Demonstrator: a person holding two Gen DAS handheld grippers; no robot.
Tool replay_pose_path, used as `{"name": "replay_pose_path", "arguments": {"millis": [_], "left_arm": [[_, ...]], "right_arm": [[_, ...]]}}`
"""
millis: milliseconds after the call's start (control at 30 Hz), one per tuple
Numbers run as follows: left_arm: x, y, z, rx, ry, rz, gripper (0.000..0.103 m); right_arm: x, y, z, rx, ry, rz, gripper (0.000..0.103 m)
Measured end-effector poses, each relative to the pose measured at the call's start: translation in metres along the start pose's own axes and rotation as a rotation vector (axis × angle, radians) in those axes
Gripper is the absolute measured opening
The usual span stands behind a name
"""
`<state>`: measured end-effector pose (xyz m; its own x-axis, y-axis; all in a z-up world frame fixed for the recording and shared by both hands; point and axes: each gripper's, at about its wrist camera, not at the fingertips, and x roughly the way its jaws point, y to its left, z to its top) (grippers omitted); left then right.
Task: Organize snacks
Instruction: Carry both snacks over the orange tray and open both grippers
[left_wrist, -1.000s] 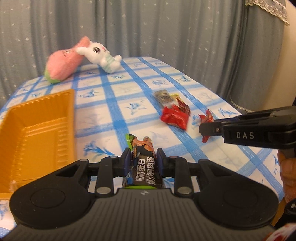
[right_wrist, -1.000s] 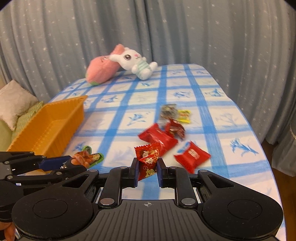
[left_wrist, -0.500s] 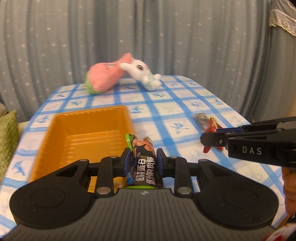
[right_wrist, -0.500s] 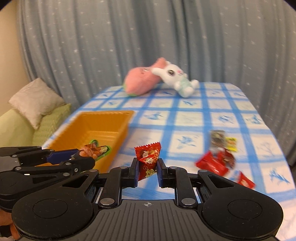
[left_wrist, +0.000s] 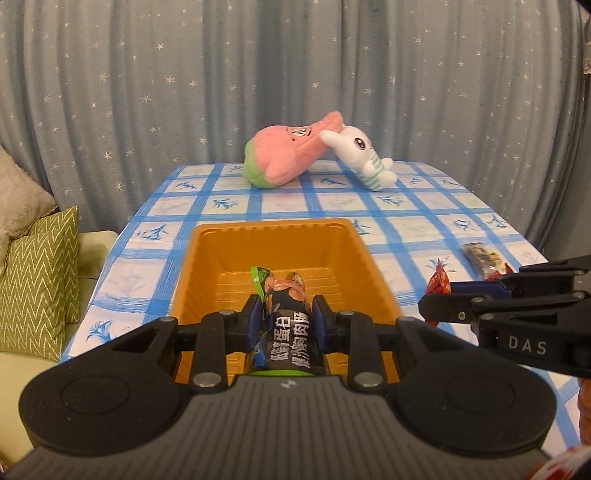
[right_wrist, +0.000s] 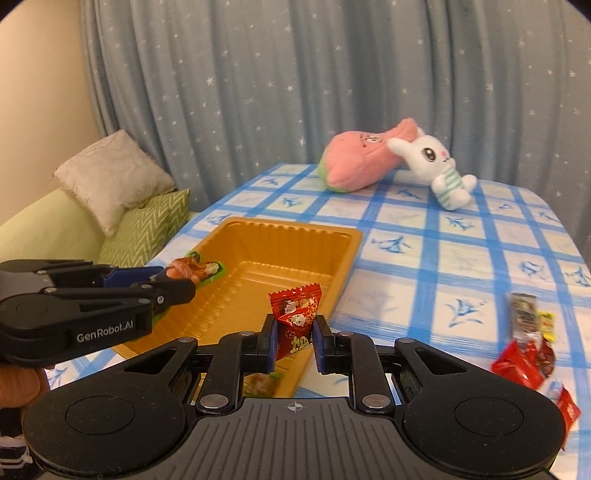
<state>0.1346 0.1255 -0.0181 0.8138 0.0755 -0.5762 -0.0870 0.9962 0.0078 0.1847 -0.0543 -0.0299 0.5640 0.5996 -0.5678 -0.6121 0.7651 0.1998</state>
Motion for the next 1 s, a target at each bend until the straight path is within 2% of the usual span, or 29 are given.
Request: {"name": "replay_pose_path", "arguments": {"millis": [467,767,1000], "left_arm": [[0.021,0.024,-0.005,-0.017,0.025,-0.012,0.026],[0.038,0.026,-0.005,-0.025,0.054,-0.034,0.026],[0.033,0.035,-0.007,-0.05,0.053,-0.009,0.03]], "right_arm": [[0.029,0.012,0.0,-0.018,0.047,0.014,0.02],[0.037,0.012,0.0,-0.022,0.062,0.015,0.02],[0.038,0.012,0.001,-0.017,0.066,0.024,0.02]]}}
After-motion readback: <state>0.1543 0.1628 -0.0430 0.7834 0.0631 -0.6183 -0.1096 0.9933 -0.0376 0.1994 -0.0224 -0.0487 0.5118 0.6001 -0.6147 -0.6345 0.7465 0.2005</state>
